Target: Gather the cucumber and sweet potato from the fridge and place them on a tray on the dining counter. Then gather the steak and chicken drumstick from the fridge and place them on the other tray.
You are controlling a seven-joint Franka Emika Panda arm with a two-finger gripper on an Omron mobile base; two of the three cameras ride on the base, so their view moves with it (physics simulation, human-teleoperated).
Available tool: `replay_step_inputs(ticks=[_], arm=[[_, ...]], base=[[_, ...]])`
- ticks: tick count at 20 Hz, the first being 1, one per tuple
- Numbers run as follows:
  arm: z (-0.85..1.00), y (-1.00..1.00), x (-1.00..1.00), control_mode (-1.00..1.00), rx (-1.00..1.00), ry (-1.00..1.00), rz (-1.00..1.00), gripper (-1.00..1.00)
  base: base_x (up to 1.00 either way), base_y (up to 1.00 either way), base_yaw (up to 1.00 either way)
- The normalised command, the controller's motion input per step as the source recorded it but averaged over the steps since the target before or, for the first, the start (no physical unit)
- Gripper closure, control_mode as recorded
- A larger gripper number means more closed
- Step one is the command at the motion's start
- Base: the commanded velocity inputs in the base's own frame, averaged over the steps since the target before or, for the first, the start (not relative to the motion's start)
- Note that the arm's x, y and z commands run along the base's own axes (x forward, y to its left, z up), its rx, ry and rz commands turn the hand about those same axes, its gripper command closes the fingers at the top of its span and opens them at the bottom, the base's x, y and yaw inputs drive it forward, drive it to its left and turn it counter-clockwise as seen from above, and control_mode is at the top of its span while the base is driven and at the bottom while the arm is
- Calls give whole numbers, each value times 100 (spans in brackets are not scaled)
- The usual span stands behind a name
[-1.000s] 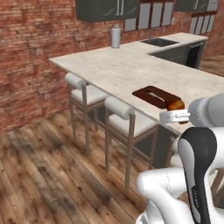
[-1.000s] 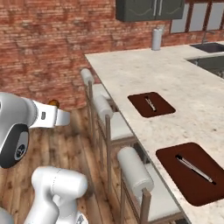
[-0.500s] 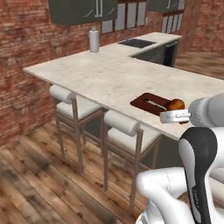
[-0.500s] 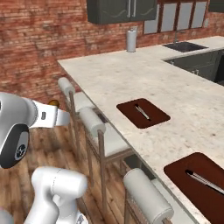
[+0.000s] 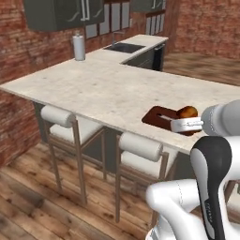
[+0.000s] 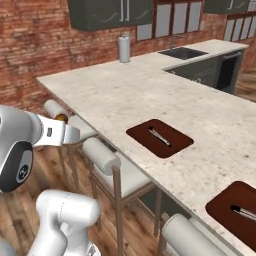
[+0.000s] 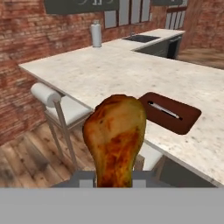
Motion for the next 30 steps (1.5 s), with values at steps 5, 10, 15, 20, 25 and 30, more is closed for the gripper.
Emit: replay_step_inputs(ticks=[5,10,15,20,25,30], arm=[[0,0,0,100,0,0,0,100],[0,0,0,100,0,0,0,100],[0,0,0,100,0,0,0,100],[0,0,0,100,0,0,0,100],[0,0,0,100,0,0,0,100],[0,0,0,100,0,0,0,100]], base=[[41,35,-32],[39,40,-31],[34,35,-30],[32,33,-31],[34,34,-31],[38,35,-30]])
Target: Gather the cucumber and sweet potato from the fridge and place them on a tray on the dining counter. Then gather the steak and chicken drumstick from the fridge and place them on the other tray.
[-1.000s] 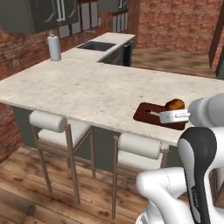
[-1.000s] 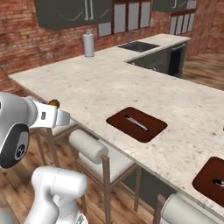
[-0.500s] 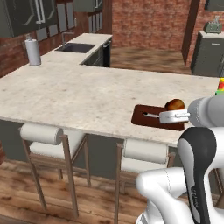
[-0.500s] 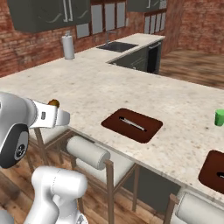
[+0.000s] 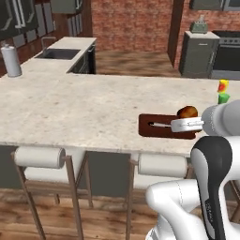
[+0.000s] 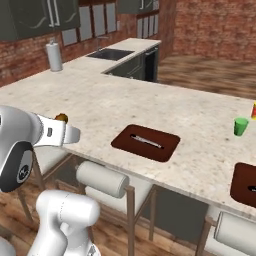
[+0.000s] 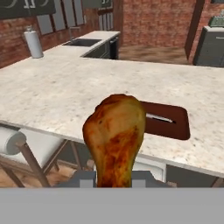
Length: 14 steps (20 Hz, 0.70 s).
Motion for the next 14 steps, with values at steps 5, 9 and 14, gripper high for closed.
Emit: replay_step_inputs(ticks=[5,9,14], arm=[[0,0,0,100,0,0,0,100],[0,0,0,100,0,0,0,100],[0,0,0,100,0,0,0,100]], base=[[37,32,-29],[34,26,-29],[29,24,-29]])
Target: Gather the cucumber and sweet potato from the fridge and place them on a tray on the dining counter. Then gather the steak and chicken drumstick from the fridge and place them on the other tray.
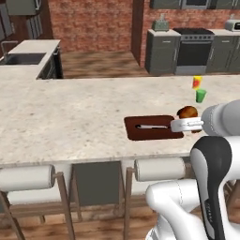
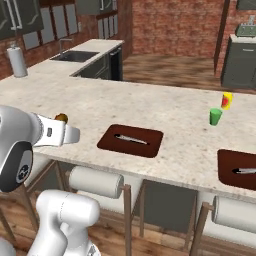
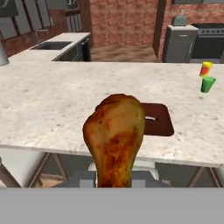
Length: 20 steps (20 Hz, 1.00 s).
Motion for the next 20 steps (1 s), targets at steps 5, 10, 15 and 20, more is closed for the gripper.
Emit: replay_step_inputs(ticks=[5,10,15,20], arm=[[0,0,0,100,0,0,0,100],[0,0,0,100,0,0,0,100],[0,0,0,100,0,0,0,100],[2,7,16,-100,-2,1,-10,100]], base=[[31,34,-28],[35,38,-24],[31,31,-20],[11,6,-7]])
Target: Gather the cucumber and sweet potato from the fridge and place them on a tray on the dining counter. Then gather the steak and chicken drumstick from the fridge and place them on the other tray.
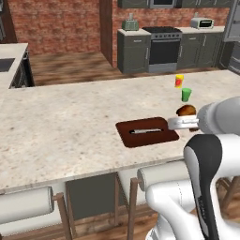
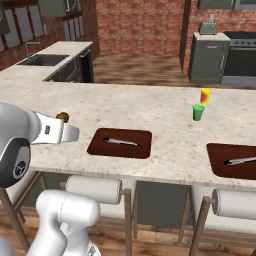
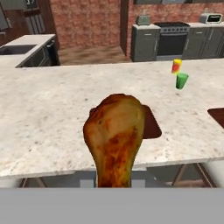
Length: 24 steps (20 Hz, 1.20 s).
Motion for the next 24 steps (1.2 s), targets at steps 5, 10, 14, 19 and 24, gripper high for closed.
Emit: replay_step_inputs(ticks=[5,10,14,19,24], arm=[[0,1,39,-100,0,3,-6,100],[-6,-17,27,-100,1,14,1,100],[-39,-10,21,-100,0,12,10,100],[-42,0,32,-100,0,4,15,100],[-41,0,47,-100,0,0,17,100]], base=[[0,0,0],[0,0,0],[0,0,0],[0,0,0],[0,0,0]])
